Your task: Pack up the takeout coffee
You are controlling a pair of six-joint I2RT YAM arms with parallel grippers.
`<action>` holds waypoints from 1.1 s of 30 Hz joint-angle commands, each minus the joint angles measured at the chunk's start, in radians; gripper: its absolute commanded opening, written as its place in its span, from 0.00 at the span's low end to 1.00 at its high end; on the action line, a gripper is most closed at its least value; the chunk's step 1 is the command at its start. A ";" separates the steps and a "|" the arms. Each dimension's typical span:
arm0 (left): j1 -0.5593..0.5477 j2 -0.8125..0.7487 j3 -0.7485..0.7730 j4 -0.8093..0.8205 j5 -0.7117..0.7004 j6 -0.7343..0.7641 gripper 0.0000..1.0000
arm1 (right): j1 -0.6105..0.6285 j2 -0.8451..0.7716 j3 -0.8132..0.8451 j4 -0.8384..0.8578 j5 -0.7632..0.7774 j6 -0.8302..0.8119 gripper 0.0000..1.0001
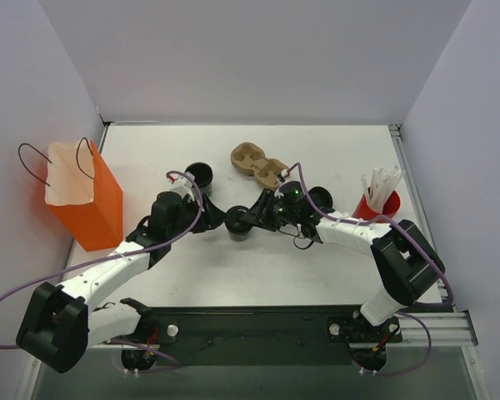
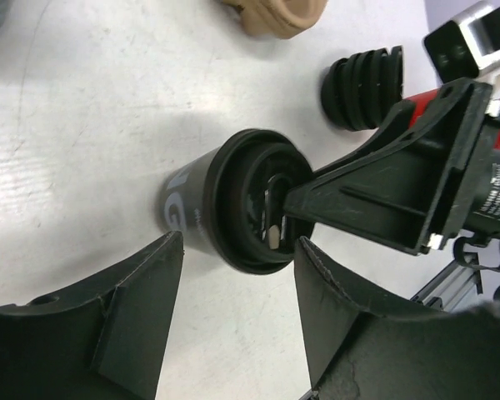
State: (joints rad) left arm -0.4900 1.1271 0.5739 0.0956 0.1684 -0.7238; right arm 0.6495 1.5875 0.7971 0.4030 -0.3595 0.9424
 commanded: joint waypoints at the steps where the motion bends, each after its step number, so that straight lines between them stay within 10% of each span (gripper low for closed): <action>1: 0.004 0.049 0.034 0.108 0.072 0.041 0.66 | 0.012 0.014 -0.026 -0.164 0.036 -0.022 0.24; 20: 0.001 0.298 0.050 0.205 0.146 0.113 0.65 | 0.013 0.006 -0.010 -0.127 -0.018 -0.014 0.28; 33: 0.001 0.349 0.055 0.098 0.072 0.170 0.56 | -0.033 -0.109 0.002 -0.173 -0.091 -0.123 0.64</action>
State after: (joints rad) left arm -0.4900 1.4223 0.6243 0.3183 0.3035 -0.6357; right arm 0.6434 1.5364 0.7963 0.3050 -0.3977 0.8867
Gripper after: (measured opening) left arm 0.565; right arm 0.617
